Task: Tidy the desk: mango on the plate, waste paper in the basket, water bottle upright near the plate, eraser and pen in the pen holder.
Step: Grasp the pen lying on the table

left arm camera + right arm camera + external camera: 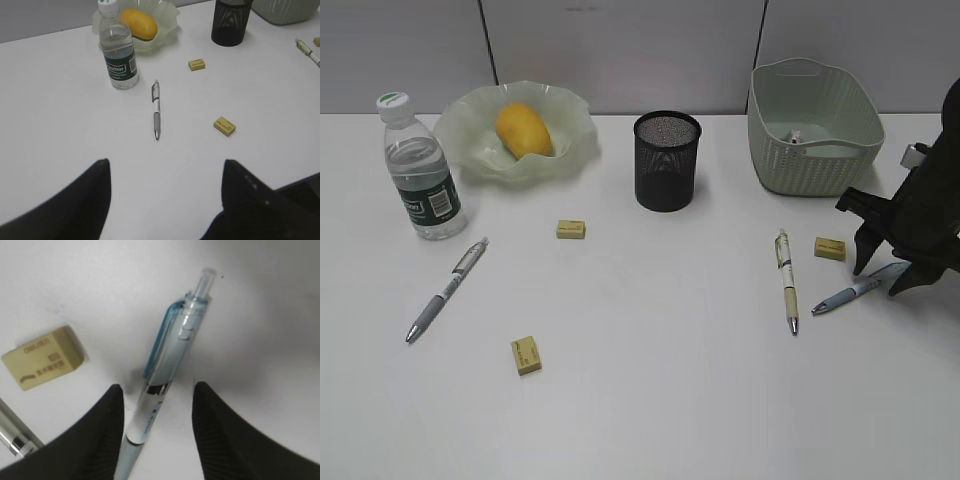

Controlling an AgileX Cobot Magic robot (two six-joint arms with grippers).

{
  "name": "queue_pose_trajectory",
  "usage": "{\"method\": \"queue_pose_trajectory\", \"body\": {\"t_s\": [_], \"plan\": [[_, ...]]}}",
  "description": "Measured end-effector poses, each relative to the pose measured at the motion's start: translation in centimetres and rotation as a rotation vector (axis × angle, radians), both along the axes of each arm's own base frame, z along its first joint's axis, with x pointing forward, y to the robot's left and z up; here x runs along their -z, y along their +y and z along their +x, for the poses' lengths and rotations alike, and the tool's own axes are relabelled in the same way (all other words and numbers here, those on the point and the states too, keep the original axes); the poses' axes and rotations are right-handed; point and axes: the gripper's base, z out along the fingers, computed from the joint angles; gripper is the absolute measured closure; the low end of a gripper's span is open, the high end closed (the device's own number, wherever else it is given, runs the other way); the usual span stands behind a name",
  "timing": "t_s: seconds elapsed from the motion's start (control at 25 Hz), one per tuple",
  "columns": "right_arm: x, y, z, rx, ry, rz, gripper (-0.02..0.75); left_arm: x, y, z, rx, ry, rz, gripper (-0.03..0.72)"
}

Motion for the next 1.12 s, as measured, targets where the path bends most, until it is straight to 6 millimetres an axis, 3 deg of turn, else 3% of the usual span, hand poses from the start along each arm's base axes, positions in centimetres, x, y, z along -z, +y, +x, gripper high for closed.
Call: {"method": "queue_pose_trajectory", "body": {"t_s": [0.68, 0.92, 1.12], "plan": [[1.2, 0.4, 0.2, 0.003, 0.028, 0.038, 0.38, 0.0, 0.0, 0.0, 0.001, 0.0, 0.0, 0.165], [1.3, 0.4, 0.2, -0.004, 0.028, 0.037, 0.566, 0.0, 0.0, 0.0, 0.001, 0.0, 0.0, 0.165], [1.3, 0.4, 0.3, -0.004, 0.025, 0.037, 0.605, 0.0, 0.0, 0.0, 0.001, 0.0, 0.0, 0.165]]}}
